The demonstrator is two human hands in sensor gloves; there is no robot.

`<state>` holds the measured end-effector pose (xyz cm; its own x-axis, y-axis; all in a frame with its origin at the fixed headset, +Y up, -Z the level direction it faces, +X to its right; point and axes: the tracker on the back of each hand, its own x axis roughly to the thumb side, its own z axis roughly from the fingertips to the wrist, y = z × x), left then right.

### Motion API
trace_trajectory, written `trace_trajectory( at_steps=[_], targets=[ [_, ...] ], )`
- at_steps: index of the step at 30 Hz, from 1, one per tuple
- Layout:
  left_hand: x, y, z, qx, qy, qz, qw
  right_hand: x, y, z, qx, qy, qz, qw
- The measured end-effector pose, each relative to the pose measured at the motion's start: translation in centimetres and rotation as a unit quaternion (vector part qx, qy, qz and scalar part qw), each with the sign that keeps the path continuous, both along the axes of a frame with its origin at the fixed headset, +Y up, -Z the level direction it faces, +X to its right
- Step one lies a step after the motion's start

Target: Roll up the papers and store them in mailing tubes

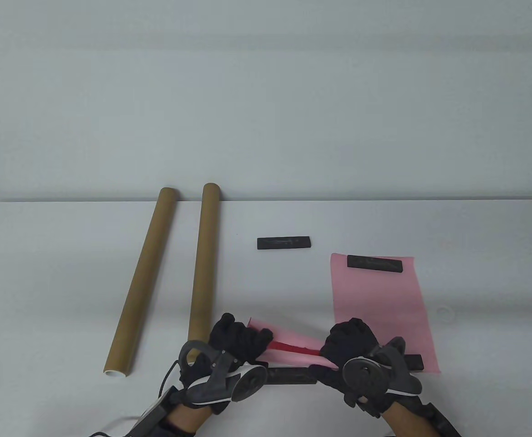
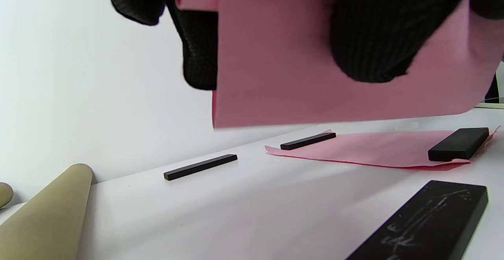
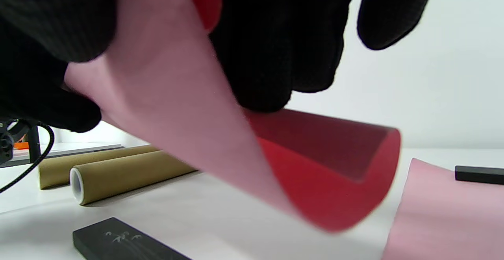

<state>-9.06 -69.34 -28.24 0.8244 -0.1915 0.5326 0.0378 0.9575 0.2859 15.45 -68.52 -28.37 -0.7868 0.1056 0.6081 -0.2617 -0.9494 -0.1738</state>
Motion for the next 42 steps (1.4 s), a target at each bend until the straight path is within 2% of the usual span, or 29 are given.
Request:
trace_trajectory(
  at_steps=[6, 10, 13, 16, 21, 24, 28, 33, 36, 38, 42],
  targets=[
    [-0.46, -0.05, -0.61, -0.051, 0.004, 0.031, 0.998, -0.32, 0.14, 0.48, 0.04, 0.004, 0.017, 0.999],
    [-0.32, -0.29, -0.39, -0.039, 0.005, 0.013, 0.999, -0.33, 0.14, 0.42, 0.034, -0.002, 0.025, 0.999],
    [0.06, -0.08, 0.03, -0.006, -0.008, -0.006, 1.0, -0.07, 0.08, 0.15, 0.009, 0.004, 0.012, 1.0],
    [-0.08, 0.26, 0.02, -0.015, -0.003, 0.015, 1.0, 0.13, 0.08, 0.06, -0.009, 0.009, -0.009, 1.0],
    [-0.44, 0.02, -0.63, -0.042, 0.01, 0.025, 0.999, -0.15, 0.3, 0.62, 0.055, 0.004, 0.026, 0.998],
    [-0.44, -0.08, -0.48, -0.035, 0.013, 0.016, 0.999, -0.21, 0.64, 0.96, 0.069, 0.014, -0.001, 0.998],
    [-0.06, 0.09, 0.02, -0.005, 0.005, -0.004, 1.0, -0.1, 0.71, 0.84, 0.055, 0.011, -0.014, 0.998],
    [-0.14, 0.15, -0.27, -0.018, 0.006, 0.011, 1.0, 0.07, 0.16, 0.31, 0.016, 0.009, 0.0, 1.0],
    [-0.34, 0.1, -0.5, -0.035, 0.011, 0.021, 0.999, -0.11, 0.07, 0.42, 0.041, 0.001, 0.034, 0.999],
    [-0.4, 0.08, -0.56, -0.04, 0.013, 0.023, 0.999, -0.22, 0.19, 0.52, 0.047, 0.002, 0.027, 0.999],
    [-0.46, 0.1, -0.32, -0.026, 0.012, 0.01, 1.0, -0.06, 0.12, 0.28, 0.023, 0.005, 0.003, 1.0]
  ],
)
